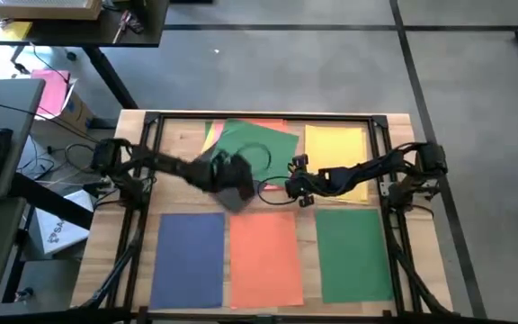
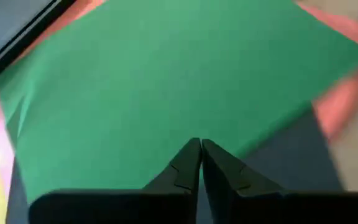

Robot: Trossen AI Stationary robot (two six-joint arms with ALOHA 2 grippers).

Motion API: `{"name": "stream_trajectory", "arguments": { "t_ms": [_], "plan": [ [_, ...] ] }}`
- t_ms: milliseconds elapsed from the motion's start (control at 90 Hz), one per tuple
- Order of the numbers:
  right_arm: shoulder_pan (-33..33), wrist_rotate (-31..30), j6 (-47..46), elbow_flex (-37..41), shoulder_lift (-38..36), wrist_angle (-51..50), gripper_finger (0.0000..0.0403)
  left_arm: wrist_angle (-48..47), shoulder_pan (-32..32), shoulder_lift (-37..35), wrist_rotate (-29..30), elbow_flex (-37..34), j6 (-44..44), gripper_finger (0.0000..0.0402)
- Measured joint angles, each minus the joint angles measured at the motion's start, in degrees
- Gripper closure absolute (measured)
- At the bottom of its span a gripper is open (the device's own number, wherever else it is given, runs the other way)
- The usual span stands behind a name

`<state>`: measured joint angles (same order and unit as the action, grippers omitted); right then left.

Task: Organize paper
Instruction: Stack green paper on top of the green paper

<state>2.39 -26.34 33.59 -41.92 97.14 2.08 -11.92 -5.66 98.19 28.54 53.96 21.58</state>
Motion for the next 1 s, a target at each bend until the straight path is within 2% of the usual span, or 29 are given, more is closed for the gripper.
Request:
{"name": "stream_trajectory", "arguments": {
  "t_ms": [133, 244, 367, 611, 756, 878, 1000],
  "plan": [
    [0.33, 1.92, 4.20, 0.55, 0.74, 4.07, 0.0222, 7.02, -6.63, 0.00, -7.33, -4.34, -1.68, 0.0401],
    [0.41, 4.00, 8.90, 0.41, 2.93, 4.81, 0.0223, 12.66, -9.47, 0.00, -9.56, -7.97, -1.72, 0.0401],
    [0.52, 2.88, 11.29, 0.18, 4.75, 6.90, 0.0223, 15.85, -10.64, 0.00, -12.62, -10.53, -1.72, 0.0401],
    [0.11, -1.49, 11.91, 0.36, 5.18, 13.15, 0.0223, 17.06, -10.61, 0.00, -12.80, -14.03, -1.54, 0.0401],
    [-0.90, -6.70, 11.60, -0.71, 5.18, 11.33, 0.0228, 18.20, -10.56, -0.13, -12.68, -15.62, -0.83, 0.0401],
    [-0.97, -4.70, 10.02, -3.41, 5.18, 5.77, 0.0240, 20.90, -10.37, -0.16, -12.57, -16.90, -0.81, 0.0401],
    [0.33, -0.18, 7.40, -4.95, 5.18, 6.10, 0.0258, 22.67, -10.33, -0.14, -12.63, -17.61, -0.30, 0.0401]
  ]
}}
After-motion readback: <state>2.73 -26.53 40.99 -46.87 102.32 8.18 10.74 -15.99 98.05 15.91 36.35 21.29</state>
